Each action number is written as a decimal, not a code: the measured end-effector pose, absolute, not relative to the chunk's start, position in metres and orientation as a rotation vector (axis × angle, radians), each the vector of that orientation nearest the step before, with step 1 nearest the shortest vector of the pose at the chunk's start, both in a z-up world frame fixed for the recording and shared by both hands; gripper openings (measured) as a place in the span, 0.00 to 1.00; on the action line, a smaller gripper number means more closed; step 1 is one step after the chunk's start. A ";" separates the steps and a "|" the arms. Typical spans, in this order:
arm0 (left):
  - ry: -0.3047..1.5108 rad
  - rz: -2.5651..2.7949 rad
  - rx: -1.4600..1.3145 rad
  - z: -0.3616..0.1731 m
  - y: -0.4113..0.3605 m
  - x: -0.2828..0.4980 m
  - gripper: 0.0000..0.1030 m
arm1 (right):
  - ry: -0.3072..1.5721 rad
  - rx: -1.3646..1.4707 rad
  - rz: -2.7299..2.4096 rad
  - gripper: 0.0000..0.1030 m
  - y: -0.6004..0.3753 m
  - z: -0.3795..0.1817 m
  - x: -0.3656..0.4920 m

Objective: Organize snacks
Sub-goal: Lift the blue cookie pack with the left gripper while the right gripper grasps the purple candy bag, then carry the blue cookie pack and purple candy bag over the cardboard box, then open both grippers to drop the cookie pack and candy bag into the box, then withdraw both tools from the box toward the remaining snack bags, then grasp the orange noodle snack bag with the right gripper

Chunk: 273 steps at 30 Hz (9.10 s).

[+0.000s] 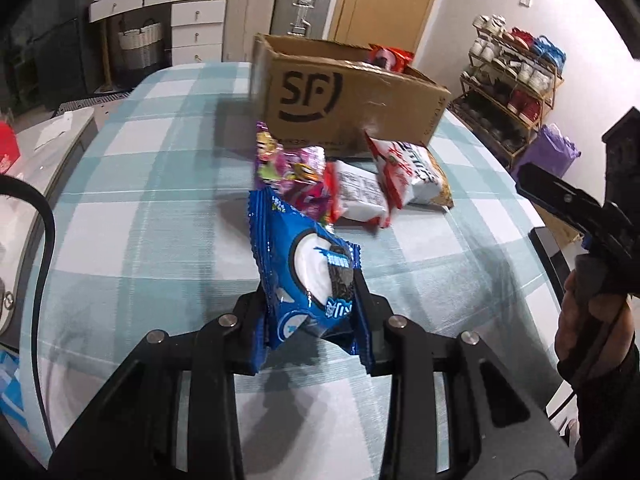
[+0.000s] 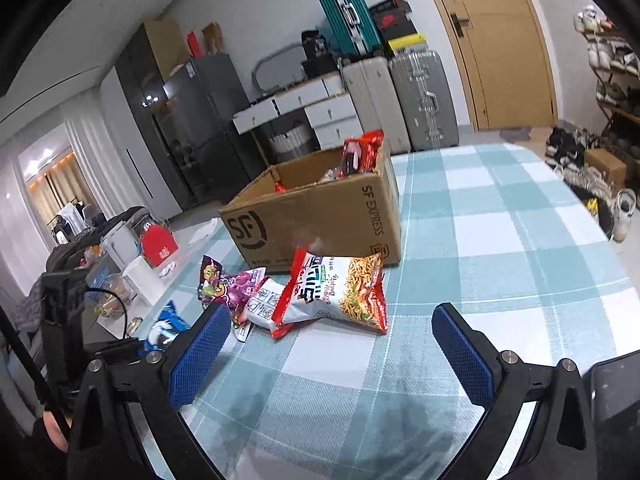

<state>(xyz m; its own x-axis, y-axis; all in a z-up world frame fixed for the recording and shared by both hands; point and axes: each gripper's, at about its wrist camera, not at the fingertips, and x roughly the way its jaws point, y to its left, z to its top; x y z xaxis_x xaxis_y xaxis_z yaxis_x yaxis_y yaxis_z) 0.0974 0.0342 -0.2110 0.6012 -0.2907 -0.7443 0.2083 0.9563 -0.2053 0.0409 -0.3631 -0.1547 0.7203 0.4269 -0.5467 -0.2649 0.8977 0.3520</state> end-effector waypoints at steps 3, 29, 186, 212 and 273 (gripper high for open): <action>0.866 -0.275 -0.114 -0.208 0.047 0.093 0.30 | 0.686 0.250 0.397 0.99 -0.355 -0.155 0.052; 0.870 -0.173 -0.213 -0.221 0.140 0.050 0.30 | 0.838 -0.030 0.672 0.98 -0.156 -0.177 0.129; 0.519 -0.189 0.112 0.029 -0.014 0.142 0.81 | 0.373 0.175 0.570 0.92 -0.358 0.059 0.091; 0.565 -0.088 -0.044 -0.090 0.011 0.129 0.98 | 0.332 0.197 0.521 0.99 -0.369 -0.042 0.060; 0.745 -0.086 -0.049 -0.231 0.004 0.189 0.99 | 0.879 0.294 0.457 0.57 -0.314 -0.215 0.168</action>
